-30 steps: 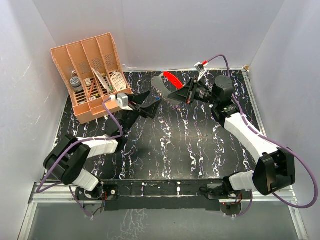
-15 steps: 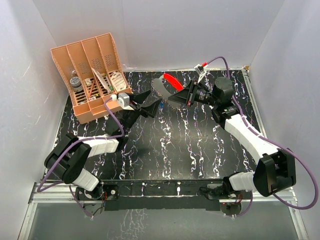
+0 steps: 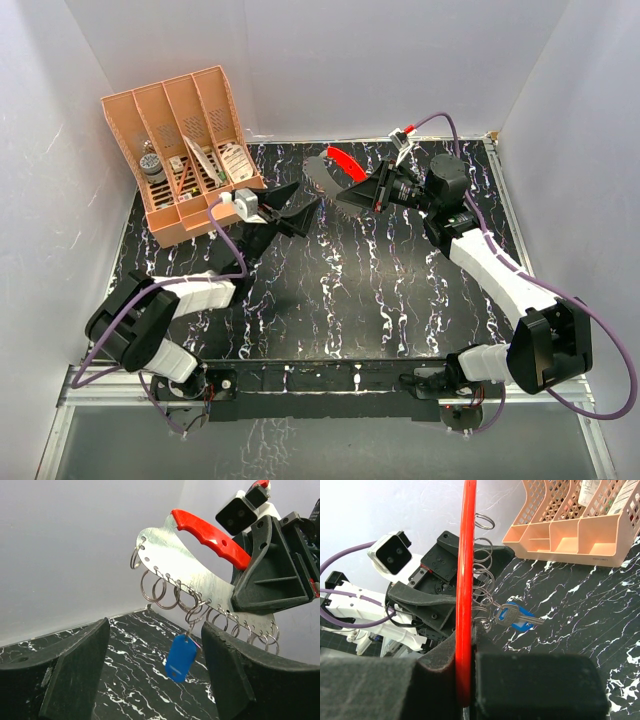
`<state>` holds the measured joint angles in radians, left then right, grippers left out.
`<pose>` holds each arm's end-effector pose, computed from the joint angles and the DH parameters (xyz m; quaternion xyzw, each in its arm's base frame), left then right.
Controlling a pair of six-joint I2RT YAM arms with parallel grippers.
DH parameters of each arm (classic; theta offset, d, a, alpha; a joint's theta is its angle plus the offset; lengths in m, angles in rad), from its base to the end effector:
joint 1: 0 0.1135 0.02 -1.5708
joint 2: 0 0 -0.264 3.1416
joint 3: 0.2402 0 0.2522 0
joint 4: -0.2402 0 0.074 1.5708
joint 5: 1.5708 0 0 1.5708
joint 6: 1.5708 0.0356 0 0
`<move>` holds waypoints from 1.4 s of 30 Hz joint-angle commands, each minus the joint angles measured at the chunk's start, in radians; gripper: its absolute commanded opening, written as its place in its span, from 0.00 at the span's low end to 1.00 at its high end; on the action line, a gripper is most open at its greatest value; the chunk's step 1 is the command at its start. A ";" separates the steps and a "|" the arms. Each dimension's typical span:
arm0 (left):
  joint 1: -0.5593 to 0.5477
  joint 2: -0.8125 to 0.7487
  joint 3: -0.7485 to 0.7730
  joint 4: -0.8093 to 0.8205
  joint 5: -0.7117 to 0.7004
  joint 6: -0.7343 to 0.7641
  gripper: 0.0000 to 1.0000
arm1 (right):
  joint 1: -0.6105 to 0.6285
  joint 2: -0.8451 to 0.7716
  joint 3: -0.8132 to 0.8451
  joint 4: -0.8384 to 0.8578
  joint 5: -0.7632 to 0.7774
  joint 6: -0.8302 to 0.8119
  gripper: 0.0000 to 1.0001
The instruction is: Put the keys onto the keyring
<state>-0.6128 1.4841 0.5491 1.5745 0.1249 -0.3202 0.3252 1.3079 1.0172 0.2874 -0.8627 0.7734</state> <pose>0.2254 -0.1639 0.2803 0.1205 0.4352 -0.4261 0.7839 0.2760 0.1216 0.3554 -0.1448 0.6929 0.5874 0.3923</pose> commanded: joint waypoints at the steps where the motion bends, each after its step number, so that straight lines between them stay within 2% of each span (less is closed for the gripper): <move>1: 0.010 -0.066 -0.040 0.211 0.018 0.017 0.72 | -0.003 -0.042 0.014 0.034 0.011 -0.033 0.00; 14: 0.013 -0.105 -0.098 0.212 0.013 0.021 0.73 | -0.003 -0.052 0.008 0.014 -0.021 -0.095 0.00; 29: 0.015 -0.160 -0.170 0.211 0.024 0.019 0.73 | -0.003 -0.117 -0.083 -0.034 -0.039 -0.399 0.00; 42: 0.014 -0.198 -0.267 0.211 0.015 -0.005 0.72 | -0.002 -0.223 -0.266 0.013 -0.031 -0.590 0.00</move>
<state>-0.6041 1.3304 0.3038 1.5814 0.1387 -0.3187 0.3252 1.1610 0.7853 0.2058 -0.8913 0.2821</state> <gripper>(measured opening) 0.726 0.009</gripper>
